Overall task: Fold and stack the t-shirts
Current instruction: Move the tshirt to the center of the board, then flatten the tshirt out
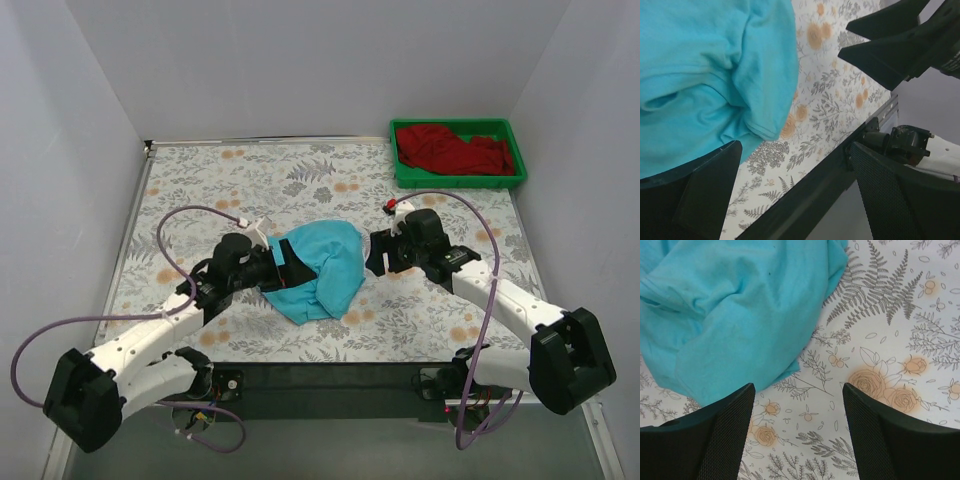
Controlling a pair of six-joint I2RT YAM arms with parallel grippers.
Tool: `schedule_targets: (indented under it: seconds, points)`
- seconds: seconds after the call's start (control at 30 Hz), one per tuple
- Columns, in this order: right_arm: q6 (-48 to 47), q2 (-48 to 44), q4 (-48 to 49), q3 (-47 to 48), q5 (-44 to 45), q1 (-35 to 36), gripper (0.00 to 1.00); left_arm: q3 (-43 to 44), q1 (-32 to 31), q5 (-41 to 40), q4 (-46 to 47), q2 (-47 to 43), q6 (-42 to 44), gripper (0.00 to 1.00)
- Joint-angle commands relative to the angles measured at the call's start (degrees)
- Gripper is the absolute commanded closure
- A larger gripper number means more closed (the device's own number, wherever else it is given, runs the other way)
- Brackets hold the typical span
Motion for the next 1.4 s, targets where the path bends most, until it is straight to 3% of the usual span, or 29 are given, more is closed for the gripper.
schedule_targets:
  seconds: [0.0,0.1,0.37,0.53,0.63,0.73,0.77,0.8,0.97,1.07,1.27,1.37]
  points:
    - [1.48,-3.46,2.56,-1.02,4.58,-0.01,0.35,4.65,-7.28,-6.16,-2.11,6.44,-6.65,0.17]
    - [1.83,-4.34,2.56,-1.46,6.60,-0.10,0.35,7.38,-10.10,-11.25,-4.22,12.58,-10.17,0.17]
    - [2.00,-5.58,2.73,-2.34,6.96,-0.18,0.35,11.60,-11.87,-11.88,-4.75,23.59,-13.25,0.24]
    - [2.35,-5.58,3.70,-3.74,6.87,-0.18,0.35,13.35,-12.75,-11.01,-4.66,27.80,-12.99,0.37]
    - [2.53,-5.49,4.05,-4.27,6.43,-0.27,0.35,14.24,-13.19,-10.57,-4.66,28.60,-12.55,0.48]
    - [2.71,-5.31,4.84,-4.71,5.91,-0.27,0.35,14.59,-13.28,-10.92,-4.66,28.69,-12.46,0.72]
    - [2.79,-5.23,5.28,-4.89,5.21,-0.18,0.35,14.76,-13.28,-11.35,-4.66,28.52,-12.20,0.90]
    - [3.06,-4.53,5.98,-4.98,2.94,-0.27,0.35,15.11,-13.28,-12.57,-5.70,27.82,-11.85,1.00]
    - [4.29,-2.15,8.36,-4.98,-2.96,-0.18,0.35,19.59,-12.32,-22.06,-13.50,22.65,-8.25,1.00]
    - [4.38,1.09,10.55,-4.19,-6.92,-0.01,0.37,22.93,-8.37,-26.72,-19.05,16.60,-4.56,1.00]
    - [3.59,8.57,12.22,-2.17,-10.09,1.83,0.43,27.94,2.43,-29.20,-26.71,10.50,5.18,1.00]
    - [1.84,11.64,13.63,-0.33,-9.13,3.15,0.44,27.95,4.82,-29.38,-28.04,9.97,7.92,1.00]
